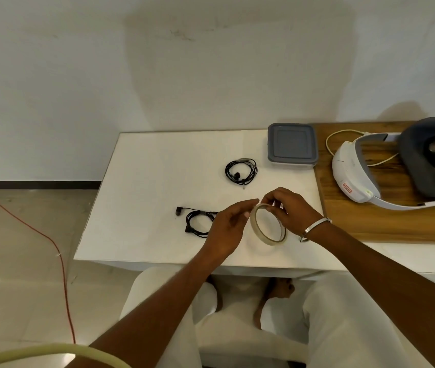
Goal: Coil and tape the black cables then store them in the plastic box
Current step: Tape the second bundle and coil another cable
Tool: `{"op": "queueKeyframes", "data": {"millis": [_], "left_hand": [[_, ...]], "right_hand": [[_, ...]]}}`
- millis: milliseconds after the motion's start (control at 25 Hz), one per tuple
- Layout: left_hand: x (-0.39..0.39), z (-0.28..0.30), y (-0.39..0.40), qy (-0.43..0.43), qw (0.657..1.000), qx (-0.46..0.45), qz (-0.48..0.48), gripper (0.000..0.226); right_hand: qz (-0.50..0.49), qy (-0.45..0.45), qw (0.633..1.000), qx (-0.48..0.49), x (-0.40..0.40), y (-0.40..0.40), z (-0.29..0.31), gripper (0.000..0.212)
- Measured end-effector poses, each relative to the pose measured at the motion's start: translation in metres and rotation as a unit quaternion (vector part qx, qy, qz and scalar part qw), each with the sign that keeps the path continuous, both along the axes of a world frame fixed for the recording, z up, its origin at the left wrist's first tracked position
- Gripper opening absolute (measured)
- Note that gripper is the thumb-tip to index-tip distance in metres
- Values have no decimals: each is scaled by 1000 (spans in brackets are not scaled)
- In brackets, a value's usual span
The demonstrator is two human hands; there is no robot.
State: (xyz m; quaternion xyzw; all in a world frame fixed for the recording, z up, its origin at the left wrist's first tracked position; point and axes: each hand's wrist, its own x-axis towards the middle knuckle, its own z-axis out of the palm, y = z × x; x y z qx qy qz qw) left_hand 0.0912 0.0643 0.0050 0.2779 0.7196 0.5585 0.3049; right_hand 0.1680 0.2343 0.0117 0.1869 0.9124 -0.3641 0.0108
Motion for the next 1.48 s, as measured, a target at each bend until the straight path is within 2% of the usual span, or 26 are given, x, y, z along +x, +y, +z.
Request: {"op": "queueKeyframes", "data": {"millis": [200,600,800,1080,1200,1280,1400,1480], "left_hand": [[-3,0,0,-44,998,20,31,27],[-5,8,3,-61,997,38,29,30],[-6,7,-2,-85,996,33,14,25],[-7,11,-2,-114,992,31,42,24],[-10,13,1,-116,991,32,64,26],[-14,13,-1,-127,989,34,68,30],[-17,13,-4,-132,989,33,51,34],[-17,13,-5,-129,991,29,36,36]], "right_hand": [[-15,19,999,-26,2,-3,0,16],[-33,11,996,-86,5,-13,6,22],[-16,13,997,-68,2,-16,5,15],[-26,59,996,-65,-1,-23,0,19],[-64,52,984,-159,-1,-23,-2,25],[-56,40,976,-207,-1,-19,-4,29],[-18,-15,993,-119,-1,-16,-6,26],[-40,-10,993,-112,-4,-20,-4,19]]}}
